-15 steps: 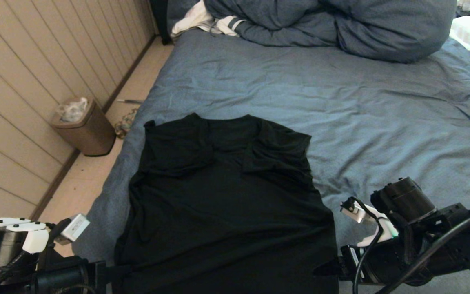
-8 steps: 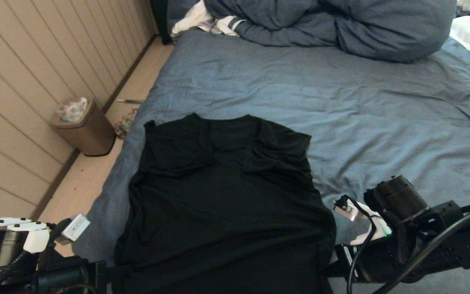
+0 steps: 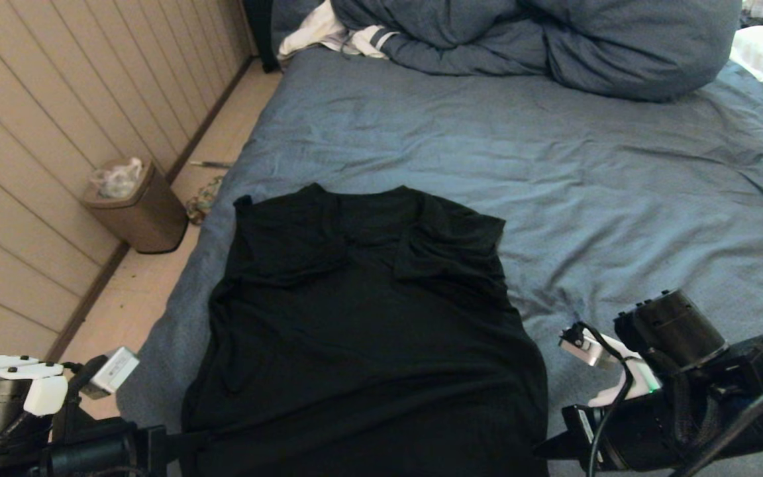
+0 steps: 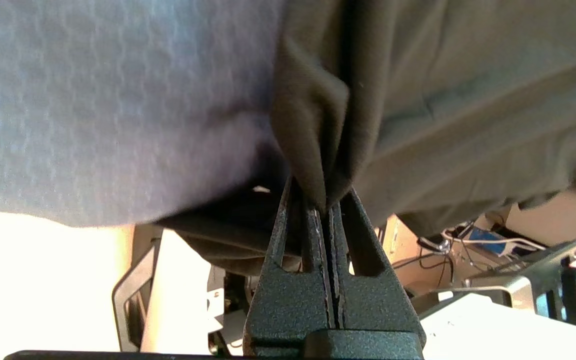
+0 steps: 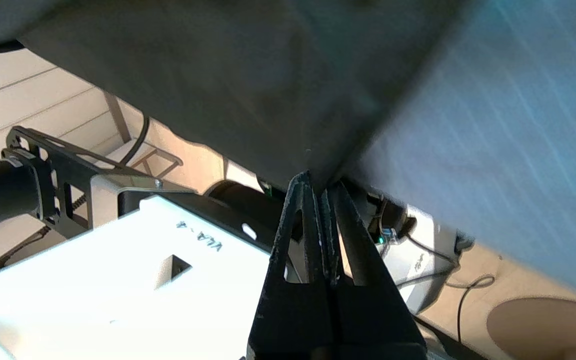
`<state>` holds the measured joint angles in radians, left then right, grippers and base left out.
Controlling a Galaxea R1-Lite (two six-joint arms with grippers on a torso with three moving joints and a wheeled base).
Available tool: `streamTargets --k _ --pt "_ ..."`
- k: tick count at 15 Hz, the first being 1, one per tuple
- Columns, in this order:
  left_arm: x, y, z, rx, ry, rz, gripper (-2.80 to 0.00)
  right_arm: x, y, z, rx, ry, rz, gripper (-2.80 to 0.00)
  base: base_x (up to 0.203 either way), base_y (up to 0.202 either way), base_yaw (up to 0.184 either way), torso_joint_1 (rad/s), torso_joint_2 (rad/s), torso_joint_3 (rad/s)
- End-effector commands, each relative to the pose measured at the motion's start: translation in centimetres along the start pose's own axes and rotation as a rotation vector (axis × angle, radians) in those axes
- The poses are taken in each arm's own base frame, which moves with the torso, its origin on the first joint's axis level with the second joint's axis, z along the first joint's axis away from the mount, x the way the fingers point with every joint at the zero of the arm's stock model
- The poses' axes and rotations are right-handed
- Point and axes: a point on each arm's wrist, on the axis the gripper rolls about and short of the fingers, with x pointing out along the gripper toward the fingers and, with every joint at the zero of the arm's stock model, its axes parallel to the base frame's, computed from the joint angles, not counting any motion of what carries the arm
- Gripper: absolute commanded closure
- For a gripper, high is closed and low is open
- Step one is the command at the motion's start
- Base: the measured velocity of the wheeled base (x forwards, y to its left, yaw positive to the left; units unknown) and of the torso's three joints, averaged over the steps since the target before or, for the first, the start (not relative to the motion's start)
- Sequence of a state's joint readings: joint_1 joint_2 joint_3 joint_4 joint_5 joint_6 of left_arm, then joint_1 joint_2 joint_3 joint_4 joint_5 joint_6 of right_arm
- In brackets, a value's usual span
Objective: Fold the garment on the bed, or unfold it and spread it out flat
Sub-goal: Fold the black T-shirt
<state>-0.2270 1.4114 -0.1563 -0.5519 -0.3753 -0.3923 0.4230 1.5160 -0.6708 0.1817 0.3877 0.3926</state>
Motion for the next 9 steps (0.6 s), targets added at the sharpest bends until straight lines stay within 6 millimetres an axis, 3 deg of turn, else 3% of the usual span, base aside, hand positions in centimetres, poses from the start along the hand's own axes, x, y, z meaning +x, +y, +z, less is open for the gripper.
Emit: streamTargets --k 1,9 --pt "-1.3 -0.4 -0.4 0.015 -0.025 -0.013 0.0 -1.6 -0.3 -1.3 0.025 0.02 -0.02 0.0 0.0 0.0 0.0 0.0 0.0 0.0" --pt "-4.8 -1.3 -2.7 0.068 0.056 -0.003 0.0 -2.5 -1.1 -4.2 0.017 0.054 -0.036 0.0 0.0 0.0 0.0 0.0 0.0 0.0"
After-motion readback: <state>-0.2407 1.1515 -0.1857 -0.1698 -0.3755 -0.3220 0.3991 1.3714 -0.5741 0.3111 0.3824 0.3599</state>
